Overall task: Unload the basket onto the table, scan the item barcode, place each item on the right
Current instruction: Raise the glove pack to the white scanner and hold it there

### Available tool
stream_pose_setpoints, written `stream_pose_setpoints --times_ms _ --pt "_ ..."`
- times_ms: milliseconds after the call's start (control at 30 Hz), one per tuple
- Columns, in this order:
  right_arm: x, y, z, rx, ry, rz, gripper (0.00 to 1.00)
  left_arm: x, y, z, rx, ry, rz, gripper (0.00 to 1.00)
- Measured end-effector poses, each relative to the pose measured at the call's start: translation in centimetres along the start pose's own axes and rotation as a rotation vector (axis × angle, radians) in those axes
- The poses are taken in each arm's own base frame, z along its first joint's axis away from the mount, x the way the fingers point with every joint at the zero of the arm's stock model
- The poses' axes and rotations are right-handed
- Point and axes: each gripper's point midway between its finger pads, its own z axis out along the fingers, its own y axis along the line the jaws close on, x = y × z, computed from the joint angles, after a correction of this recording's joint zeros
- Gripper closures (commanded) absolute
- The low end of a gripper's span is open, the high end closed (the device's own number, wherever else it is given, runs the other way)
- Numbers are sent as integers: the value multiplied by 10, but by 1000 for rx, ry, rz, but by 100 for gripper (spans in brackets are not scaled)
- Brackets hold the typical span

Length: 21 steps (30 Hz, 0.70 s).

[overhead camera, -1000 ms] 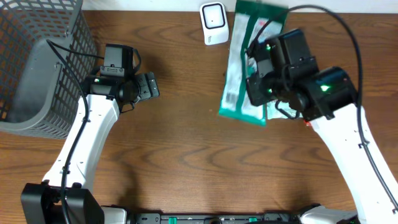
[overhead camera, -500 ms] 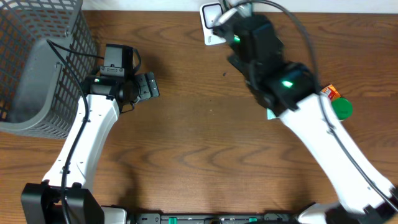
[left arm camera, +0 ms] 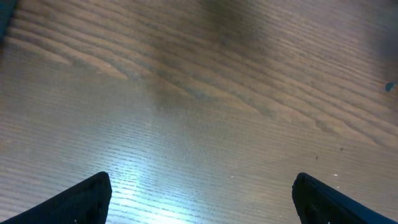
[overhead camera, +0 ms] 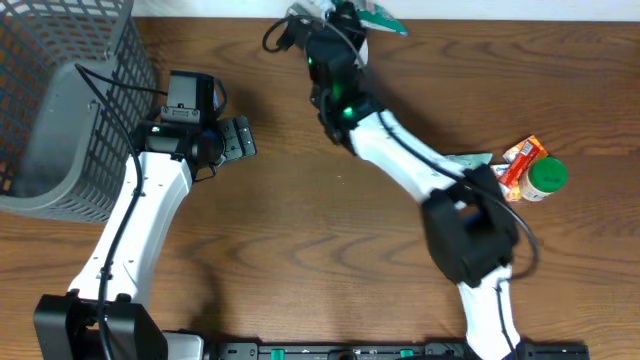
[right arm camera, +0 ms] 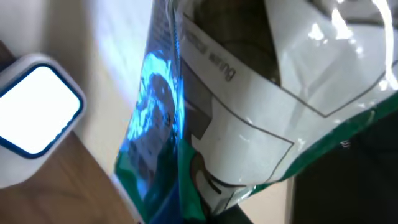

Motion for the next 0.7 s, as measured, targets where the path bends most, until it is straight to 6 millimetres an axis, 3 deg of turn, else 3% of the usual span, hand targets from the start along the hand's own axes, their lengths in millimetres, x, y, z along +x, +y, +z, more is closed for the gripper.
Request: stream_pose_setpoints --times_ms 67,233,500,700 --pt "-2 20 10 45 -5 -76 99 0 0 0 0 1 0 6" --pt "-4 45 19 96 -21 -194 99 0 0 0 0 1 0 6" --pt "-3 90 26 38 -50 -314 99 0 0 0 0 1 0 6" --pt "3 134 26 -86 -62 -359 99 0 0 0 0 1 0 6"
